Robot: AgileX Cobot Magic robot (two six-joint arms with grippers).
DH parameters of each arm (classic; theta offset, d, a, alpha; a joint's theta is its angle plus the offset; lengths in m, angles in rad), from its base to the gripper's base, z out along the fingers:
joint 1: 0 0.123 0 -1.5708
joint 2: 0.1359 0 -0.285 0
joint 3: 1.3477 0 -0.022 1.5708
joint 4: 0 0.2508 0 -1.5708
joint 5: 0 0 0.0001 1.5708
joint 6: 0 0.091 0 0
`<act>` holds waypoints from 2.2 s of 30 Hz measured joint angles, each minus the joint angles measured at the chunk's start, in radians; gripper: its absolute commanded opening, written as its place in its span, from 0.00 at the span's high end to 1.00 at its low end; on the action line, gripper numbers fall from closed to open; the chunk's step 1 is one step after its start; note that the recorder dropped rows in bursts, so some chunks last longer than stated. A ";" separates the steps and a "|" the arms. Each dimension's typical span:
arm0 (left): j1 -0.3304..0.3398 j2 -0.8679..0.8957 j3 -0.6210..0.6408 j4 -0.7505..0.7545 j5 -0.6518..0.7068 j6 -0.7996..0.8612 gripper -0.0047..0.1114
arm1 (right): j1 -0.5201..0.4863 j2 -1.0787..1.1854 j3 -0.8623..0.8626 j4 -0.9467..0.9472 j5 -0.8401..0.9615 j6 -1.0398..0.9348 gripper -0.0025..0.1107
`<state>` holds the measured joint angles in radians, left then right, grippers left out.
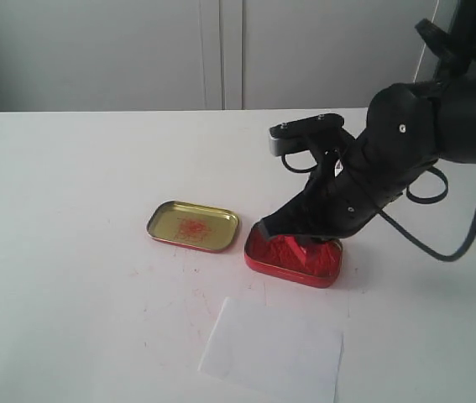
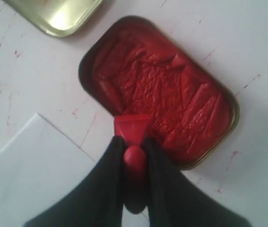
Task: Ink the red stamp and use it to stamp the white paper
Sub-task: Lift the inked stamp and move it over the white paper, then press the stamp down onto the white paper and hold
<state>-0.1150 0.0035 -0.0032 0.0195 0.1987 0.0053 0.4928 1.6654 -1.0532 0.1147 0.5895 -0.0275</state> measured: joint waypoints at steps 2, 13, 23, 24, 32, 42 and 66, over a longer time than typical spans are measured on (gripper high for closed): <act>0.000 0.000 0.000 0.000 0.000 0.000 0.96 | 0.017 -0.021 0.029 0.000 0.000 0.006 0.98; 0.000 0.000 0.000 0.000 0.000 0.000 0.96 | 0.169 -0.062 0.117 0.001 0.000 0.061 0.98; 0.000 0.000 0.000 0.000 0.000 0.000 0.96 | 0.309 -0.062 0.121 -0.115 0.000 0.273 0.98; 0.000 0.000 0.000 0.000 0.000 0.000 0.96 | 0.323 -0.062 0.121 -0.134 0.000 0.307 0.98; 0.000 0.000 0.000 0.000 0.000 0.000 0.96 | 0.364 -0.062 0.144 -0.246 0.005 0.514 0.98; 0.000 0.000 0.000 0.000 0.000 0.000 0.96 | 0.368 -0.060 0.154 -0.320 0.013 0.636 0.98; 0.000 0.000 0.000 0.000 0.000 0.000 0.96 | 0.407 0.131 0.139 -0.518 -0.045 0.836 0.98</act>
<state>-0.1150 0.0035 -0.0032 0.0195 0.1987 0.0053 0.8998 1.7961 -0.9138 -0.4034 0.5442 0.8085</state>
